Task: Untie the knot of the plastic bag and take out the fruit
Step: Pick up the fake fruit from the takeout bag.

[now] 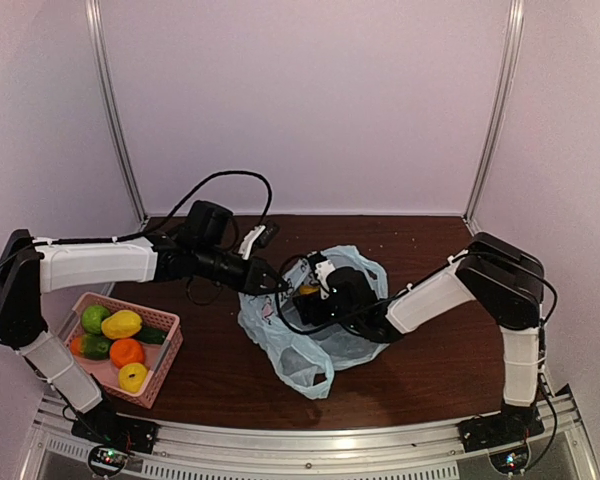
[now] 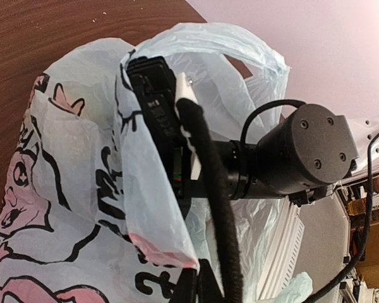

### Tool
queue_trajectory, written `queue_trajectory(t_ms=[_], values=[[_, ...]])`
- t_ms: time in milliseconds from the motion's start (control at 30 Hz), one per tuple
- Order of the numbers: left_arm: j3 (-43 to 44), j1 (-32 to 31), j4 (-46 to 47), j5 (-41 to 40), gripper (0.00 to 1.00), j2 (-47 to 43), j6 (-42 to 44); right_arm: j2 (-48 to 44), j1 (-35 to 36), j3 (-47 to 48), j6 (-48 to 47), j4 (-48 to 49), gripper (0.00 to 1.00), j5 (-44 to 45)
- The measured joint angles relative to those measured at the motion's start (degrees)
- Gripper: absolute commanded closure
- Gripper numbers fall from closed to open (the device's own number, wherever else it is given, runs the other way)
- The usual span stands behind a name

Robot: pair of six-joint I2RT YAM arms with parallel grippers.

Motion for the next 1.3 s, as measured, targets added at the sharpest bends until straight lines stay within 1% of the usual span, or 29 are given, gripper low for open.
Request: queue_trajectory(t_ms=[267,400,533,767,867,967,1033,1133,1300], values=[[0.0,0.1,0.1,1.5,1.00,0.0,0.0,3.3,-0.7,3.7,-0.6,-0.4,0.10,-0.7],[0.0,0.2,0.7,2.8,1.00,0.0,-0.5,5.2,-1.0,5.8,-1.4,-0.3,0.11,-2.1],[0.0,0.4,1.6,4.4,1.00,0.0,-1.6,7.4,-1.1,8.5,-1.9,-0.2,0.18,-3.4],[0.0,0.5,2.1,6.3,1.00,0.0,-2.9,9.5,-1.4,11.0,-2.9,0.7,0.39,-5.0],[-0.3,0.5,2.4,6.5,1.00,0.0,-3.3,9.6,-1.4,11.1,-3.1,1.5,0.44,-5.8],[-0.7,0.5,2.4,6.3,1.00,0.0,-3.3,9.6,-1.7,11.0,-3.4,2.2,0.53,-6.5],[-0.9,0.8,2.1,5.8,1.00,-0.2,-3.2,9.4,-1.7,10.5,-3.3,3.0,0.58,-6.7],[-1.2,2.0,1.4,4.7,1.00,-1.1,-2.8,7.0,-1.7,7.1,-3.1,3.4,0.61,-7.0],[-2.8,7.4,-0.4,2.8,1.00,-4.2,-1.2,-1.4,-1.7,0.1,-3.1,2.5,0.63,-8.0]])
